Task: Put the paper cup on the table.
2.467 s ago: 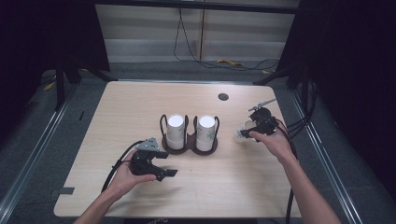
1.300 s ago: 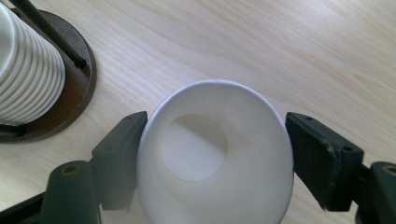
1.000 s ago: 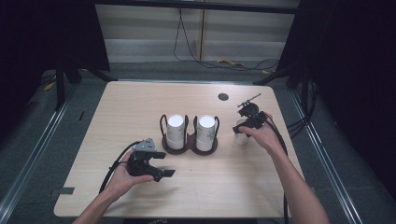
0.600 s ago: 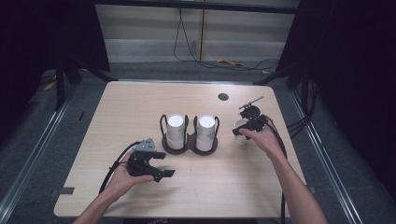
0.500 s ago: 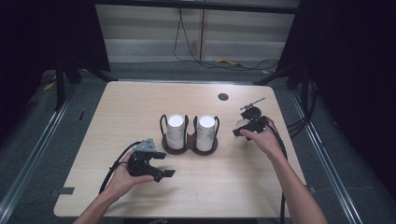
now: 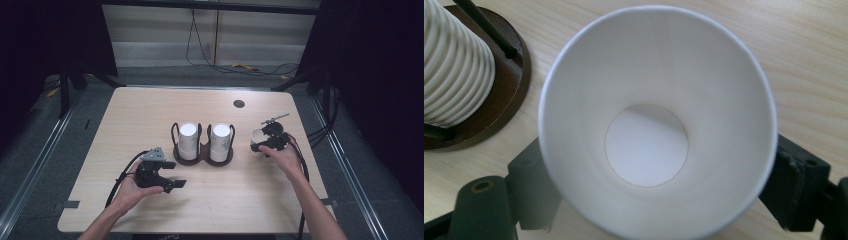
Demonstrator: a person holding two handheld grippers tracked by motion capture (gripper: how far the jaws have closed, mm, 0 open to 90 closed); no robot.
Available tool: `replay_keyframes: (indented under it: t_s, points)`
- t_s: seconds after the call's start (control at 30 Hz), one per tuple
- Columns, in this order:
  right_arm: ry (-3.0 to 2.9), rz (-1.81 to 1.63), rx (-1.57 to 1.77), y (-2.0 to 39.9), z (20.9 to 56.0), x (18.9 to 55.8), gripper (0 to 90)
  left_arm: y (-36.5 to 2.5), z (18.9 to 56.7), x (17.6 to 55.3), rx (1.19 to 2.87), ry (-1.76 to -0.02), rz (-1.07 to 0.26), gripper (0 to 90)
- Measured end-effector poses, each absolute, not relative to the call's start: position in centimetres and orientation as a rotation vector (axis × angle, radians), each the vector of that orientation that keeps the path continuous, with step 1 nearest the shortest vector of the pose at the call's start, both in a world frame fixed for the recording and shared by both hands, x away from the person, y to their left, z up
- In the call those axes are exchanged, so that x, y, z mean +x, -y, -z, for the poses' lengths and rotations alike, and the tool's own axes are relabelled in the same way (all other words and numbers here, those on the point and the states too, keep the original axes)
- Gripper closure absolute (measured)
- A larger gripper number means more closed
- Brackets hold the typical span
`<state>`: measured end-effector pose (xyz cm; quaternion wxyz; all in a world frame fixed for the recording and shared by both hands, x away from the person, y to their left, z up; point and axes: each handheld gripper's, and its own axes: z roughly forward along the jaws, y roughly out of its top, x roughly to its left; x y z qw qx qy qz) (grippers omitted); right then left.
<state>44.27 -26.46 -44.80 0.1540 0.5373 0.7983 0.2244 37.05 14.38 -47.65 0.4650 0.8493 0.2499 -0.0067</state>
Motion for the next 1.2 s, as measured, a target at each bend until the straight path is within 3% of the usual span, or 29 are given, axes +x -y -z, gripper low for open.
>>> replay_keyframes:
  t_s: [0.73,1.2]
  points:
    - [-2.115,-0.895,1.539,28.4,44.7,36.8,17.4,-16.0,47.7,36.5,2.104,-0.698,-0.027,18.5]
    - [-2.11,-0.927,1.485,25.4,46.6,30.8,20.7,-16.5,48.1,35.2,2.081,-0.736,-0.045,18.6]
